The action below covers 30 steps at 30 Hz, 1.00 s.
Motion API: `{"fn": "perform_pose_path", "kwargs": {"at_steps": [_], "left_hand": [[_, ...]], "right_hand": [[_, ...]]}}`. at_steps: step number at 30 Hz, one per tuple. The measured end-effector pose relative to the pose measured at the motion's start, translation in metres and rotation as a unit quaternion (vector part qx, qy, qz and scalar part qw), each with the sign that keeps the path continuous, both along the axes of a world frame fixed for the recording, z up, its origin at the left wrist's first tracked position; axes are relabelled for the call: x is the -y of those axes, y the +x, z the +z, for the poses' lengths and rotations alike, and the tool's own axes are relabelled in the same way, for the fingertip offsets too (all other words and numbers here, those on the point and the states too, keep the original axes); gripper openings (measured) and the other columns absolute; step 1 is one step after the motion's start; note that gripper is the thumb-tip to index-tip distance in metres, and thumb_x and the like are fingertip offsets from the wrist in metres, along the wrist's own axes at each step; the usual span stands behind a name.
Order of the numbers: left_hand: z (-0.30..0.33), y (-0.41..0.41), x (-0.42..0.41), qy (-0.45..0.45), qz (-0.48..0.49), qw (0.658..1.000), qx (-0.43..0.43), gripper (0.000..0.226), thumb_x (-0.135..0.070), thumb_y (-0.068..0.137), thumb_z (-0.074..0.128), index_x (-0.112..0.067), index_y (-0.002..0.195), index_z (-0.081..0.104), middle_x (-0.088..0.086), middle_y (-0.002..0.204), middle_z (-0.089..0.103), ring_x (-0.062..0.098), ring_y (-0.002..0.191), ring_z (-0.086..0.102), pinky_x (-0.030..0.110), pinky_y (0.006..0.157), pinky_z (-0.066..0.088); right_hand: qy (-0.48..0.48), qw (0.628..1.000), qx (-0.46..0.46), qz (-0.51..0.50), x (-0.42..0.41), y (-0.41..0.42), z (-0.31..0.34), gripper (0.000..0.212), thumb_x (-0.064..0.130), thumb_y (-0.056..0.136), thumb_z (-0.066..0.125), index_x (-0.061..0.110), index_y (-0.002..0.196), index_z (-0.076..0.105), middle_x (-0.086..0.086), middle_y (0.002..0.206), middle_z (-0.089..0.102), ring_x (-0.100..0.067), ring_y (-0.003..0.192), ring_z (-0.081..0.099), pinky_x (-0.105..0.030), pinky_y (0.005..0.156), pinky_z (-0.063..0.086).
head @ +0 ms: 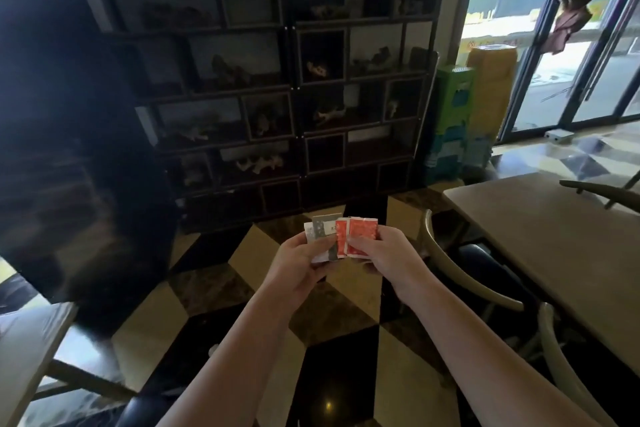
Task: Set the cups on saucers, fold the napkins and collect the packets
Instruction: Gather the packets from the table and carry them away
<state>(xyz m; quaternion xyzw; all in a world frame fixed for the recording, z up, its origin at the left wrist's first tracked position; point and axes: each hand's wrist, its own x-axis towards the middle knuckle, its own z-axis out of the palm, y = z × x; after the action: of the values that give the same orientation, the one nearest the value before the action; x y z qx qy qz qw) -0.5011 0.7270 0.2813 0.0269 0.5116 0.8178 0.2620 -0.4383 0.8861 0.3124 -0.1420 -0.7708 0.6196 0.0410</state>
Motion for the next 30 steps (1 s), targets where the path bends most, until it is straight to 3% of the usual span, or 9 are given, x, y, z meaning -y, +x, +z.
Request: {"fn": "perform_pose_path", "kwargs": {"at_steps": [4, 8, 10, 14, 17, 21, 26, 30], "left_hand": [[-0.006, -0.072, 0.012, 0.042, 0.014, 0.999, -0.002, 0.022, -0.012, 0.086, 0.075, -0.01, 0.108, 0.077, 0.017, 0.118, 0.072, 0.029, 0.108, 0.071, 0.035, 0.079, 0.06], [-0.002, -0.146, 0.037, 0.055, 0.028, 0.998, -0.03, 0.027, -0.016, 0.09, 0.073, -0.016, 0.117, 0.073, 0.015, 0.122, 0.071, 0.029, 0.114, 0.069, 0.038, 0.086, 0.059], [0.003, -0.18, 0.057, 0.052, 0.047, 0.997, -0.044, 0.029, -0.018, 0.089, 0.074, -0.016, 0.118, 0.073, 0.015, 0.122, 0.071, 0.03, 0.113, 0.069, 0.039, 0.085, 0.059], [-0.003, -0.227, 0.106, 0.04, 0.122, 0.991, -0.033, 0.023, -0.017, 0.09, 0.071, -0.018, 0.113, 0.075, 0.015, 0.116, 0.074, 0.029, 0.105, 0.072, 0.037, 0.077, 0.061], [-0.019, -0.25, 0.147, 0.058, 0.189, 0.98, -0.009, 0.028, -0.015, 0.091, 0.07, -0.014, 0.119, 0.071, 0.016, 0.117, 0.073, 0.03, 0.106, 0.072, 0.041, 0.081, 0.061], [-0.044, -0.27, 0.2, 0.056, 0.272, 0.961, 0.002, 0.029, -0.013, 0.091, 0.071, -0.011, 0.119, 0.071, 0.018, 0.119, 0.072, 0.032, 0.11, 0.07, 0.047, 0.091, 0.058], [-0.075, -0.309, 0.25, 0.065, 0.359, 0.931, -0.008, 0.045, -0.013, 0.081, 0.081, -0.012, 0.123, 0.069, 0.02, 0.125, 0.068, 0.034, 0.116, 0.067, 0.039, 0.088, 0.058], [-0.075, -0.349, 0.272, 0.002, 0.439, 0.898, -0.01, 0.047, -0.019, 0.071, 0.089, -0.018, 0.115, 0.073, 0.016, 0.12, 0.072, 0.032, 0.112, 0.069, 0.038, 0.086, 0.059]], "right_hand": [[0.009, 1.0, 0.005, 0.008, 0.011, -0.077, 0.004, 0.014, 0.032, 0.095, 0.065, 0.024, 0.1, 0.076, 0.007, 0.082, 0.077, 0.002, 0.064, 0.068, -0.015, 0.054, 0.048], [0.024, 0.999, 0.003, 0.04, 0.037, -0.155, 0.015, 0.015, 0.034, 0.095, 0.064, 0.026, 0.104, 0.075, 0.004, 0.092, 0.078, -0.009, 0.084, 0.073, -0.025, 0.07, 0.055], [0.033, 0.998, -0.007, 0.057, 0.055, -0.194, 0.018, 0.014, 0.035, 0.094, 0.065, 0.029, 0.104, 0.074, 0.007, 0.092, 0.078, -0.009, 0.084, 0.073, -0.025, 0.071, 0.054], [0.044, 0.993, 0.003, 0.11, 0.1, -0.264, 0.012, 0.012, 0.035, 0.094, 0.066, 0.03, 0.101, 0.074, 0.009, 0.088, 0.078, -0.006, 0.077, 0.072, -0.024, 0.066, 0.051], [0.046, 0.984, 0.015, 0.17, 0.14, -0.313, -0.004, 0.008, 0.036, 0.093, 0.067, 0.034, 0.095, 0.074, 0.015, 0.086, 0.077, -0.002, 0.077, 0.072, -0.022, 0.066, 0.053], [0.041, 0.967, 0.035, 0.25, 0.195, -0.373, -0.034, 0.009, 0.034, 0.092, 0.068, 0.034, 0.091, 0.077, 0.01, 0.088, 0.078, -0.009, 0.081, 0.074, -0.032, 0.074, 0.059], [0.027, 0.931, 0.04, 0.361, 0.252, -0.446, -0.059, 0.01, 0.039, 0.091, 0.068, 0.034, 0.094, 0.076, 0.015, 0.086, 0.077, 0.001, 0.075, 0.072, -0.013, 0.055, 0.051], [0.015, 0.899, 0.04, 0.436, 0.29, -0.509, -0.068, 0.011, 0.041, 0.092, 0.069, 0.035, 0.1, 0.073, 0.022, 0.086, 0.075, 0.005, 0.078, 0.07, -0.014, 0.06, 0.051]]}}
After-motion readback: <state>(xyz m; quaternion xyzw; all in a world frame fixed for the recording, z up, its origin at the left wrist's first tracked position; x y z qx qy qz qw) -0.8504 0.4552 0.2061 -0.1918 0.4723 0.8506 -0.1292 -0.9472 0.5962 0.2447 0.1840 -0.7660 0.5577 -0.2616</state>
